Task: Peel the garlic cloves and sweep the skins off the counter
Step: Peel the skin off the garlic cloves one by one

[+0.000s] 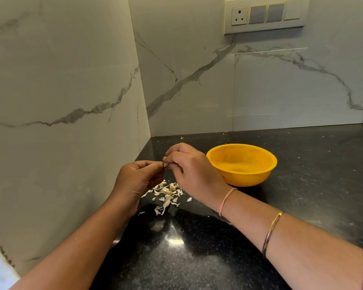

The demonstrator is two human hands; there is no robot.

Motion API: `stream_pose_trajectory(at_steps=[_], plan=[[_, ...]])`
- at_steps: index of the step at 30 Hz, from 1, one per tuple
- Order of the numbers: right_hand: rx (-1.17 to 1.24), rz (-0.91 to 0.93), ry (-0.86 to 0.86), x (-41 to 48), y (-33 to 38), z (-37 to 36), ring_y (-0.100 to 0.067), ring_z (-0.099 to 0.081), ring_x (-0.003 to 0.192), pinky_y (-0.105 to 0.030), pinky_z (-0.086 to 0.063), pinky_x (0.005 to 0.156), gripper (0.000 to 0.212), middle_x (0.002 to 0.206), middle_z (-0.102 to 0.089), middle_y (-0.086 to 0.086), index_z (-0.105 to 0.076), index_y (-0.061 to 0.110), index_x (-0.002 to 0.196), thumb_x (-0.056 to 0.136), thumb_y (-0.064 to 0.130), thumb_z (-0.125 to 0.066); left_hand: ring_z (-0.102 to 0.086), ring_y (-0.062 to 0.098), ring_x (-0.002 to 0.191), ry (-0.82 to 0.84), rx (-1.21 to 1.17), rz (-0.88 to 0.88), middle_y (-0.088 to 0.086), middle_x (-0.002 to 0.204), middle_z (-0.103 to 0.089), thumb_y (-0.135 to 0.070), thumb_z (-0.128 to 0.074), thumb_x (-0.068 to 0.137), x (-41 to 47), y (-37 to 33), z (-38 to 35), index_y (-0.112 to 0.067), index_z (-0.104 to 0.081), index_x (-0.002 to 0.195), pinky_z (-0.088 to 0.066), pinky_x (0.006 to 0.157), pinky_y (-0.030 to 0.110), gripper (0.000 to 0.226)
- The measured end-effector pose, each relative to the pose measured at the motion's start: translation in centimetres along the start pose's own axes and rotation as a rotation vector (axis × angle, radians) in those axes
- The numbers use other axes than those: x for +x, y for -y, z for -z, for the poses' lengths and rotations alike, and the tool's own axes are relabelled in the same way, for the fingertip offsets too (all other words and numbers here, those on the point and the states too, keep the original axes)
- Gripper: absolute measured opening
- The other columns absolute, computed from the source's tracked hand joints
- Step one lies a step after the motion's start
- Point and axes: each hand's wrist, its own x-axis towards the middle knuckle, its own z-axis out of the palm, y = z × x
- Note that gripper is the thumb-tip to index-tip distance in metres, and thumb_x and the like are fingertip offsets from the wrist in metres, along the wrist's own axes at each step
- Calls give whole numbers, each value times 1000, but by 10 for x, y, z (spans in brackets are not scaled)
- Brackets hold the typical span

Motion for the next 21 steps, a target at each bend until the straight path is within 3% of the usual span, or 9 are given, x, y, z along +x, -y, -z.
stream_pose_trajectory(at_steps=[5, 11, 16, 21], plan=[[24, 18, 9, 1, 1, -1, -24, -64, 88, -27, -53, 72, 15, 99, -66, -14, -70, -3, 95, 83, -4, -60, -60, 14, 61, -10, 1, 10, 7, 66, -67, -5, -66, 81, 1, 1, 0, -4, -68, 73, -54, 57, 17, 9], [177, -137, -46, 1, -1, -2, -13, -62, 84, -12, -47, 71, 14, 92, -70, -8, -71, 4, 96, 86, 2, -61, -58, 8, 52, 8, -17, -5, 3, 58, -63, -5, -66, 82, -1, 1, -2, -4, -67, 72, -51, 52, 15, 11], [407, -370, -55, 2, -3, -5, -15, -67, 77, -33, -58, 73, 12, 81, -69, -2, -71, 7, 94, 87, 4, -61, -57, 15, 61, -48, 65, -34, 8, 68, -61, -6, -63, 85, 2, 2, -1, -5, -65, 75, -52, 54, 16, 10], [650, -536, -61, 4, 0, -1, -9, -65, 66, -31, -59, 71, 12, 74, -65, -1, -67, 8, 91, 89, 0, -58, -55, 19, 59, -101, 289, -68, 7, 62, -60, -9, -63, 83, 6, 9, 5, -8, -65, 67, -52, 67, 33, 16]])
